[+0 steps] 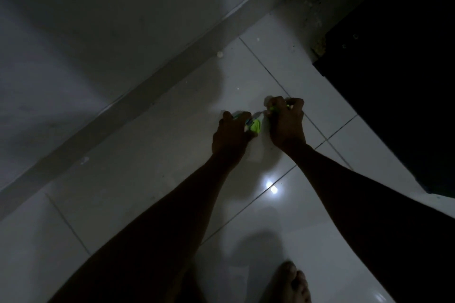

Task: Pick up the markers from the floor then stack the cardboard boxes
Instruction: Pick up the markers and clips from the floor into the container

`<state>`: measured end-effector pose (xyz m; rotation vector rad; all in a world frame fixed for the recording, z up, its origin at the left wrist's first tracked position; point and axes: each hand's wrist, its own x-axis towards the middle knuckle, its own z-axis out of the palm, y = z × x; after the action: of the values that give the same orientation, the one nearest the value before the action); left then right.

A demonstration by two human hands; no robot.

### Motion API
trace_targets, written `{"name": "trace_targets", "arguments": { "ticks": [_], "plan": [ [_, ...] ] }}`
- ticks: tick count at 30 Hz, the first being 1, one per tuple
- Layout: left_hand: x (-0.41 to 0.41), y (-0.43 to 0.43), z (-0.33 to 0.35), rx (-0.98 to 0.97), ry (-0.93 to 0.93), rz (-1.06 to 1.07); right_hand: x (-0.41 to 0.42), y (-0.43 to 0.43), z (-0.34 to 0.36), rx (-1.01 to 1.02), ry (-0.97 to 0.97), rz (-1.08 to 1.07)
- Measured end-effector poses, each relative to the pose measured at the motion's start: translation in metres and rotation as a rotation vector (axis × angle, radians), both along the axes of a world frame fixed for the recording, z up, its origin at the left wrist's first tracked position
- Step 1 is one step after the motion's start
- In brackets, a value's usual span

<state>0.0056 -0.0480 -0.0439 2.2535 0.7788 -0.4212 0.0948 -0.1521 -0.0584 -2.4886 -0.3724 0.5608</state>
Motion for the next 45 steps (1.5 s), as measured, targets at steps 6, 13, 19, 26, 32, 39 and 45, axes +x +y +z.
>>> {"name": "trace_targets", "arguments": {
  "ticks": [6, 13, 19, 26, 32, 39, 45],
  "plan": [
    [-0.016, 0.009, 0.0, 0.011, 0.01, 0.043, -0.004, -0.001, 0.003, -0.026, 0.059, 0.073],
    [-0.026, 0.015, 0.002, -0.095, 0.038, 0.126, -0.007, -0.004, -0.002, -0.045, 0.097, 0.115],
    [-0.045, 0.018, 0.006, -0.147, -0.081, 0.346, -0.018, -0.001, 0.003, 0.011, 0.075, 0.022],
    [-0.061, 0.048, 0.015, -0.101, -0.14, 0.642, 0.0, -0.004, 0.013, 0.007, 0.149, -0.156],
    [-0.076, 0.052, 0.018, -0.112, -0.083, 0.624, -0.006, -0.009, 0.021, 0.017, 0.217, -0.156],
    [-0.086, 0.039, 0.039, -0.115, -0.055, 0.541, -0.032, -0.017, 0.04, 0.104, 0.322, -0.244],
    [-0.085, 0.031, 0.087, -0.126, -0.049, 0.494, -0.034, -0.02, 0.091, 0.171, 0.344, -0.286]
  ]
}}
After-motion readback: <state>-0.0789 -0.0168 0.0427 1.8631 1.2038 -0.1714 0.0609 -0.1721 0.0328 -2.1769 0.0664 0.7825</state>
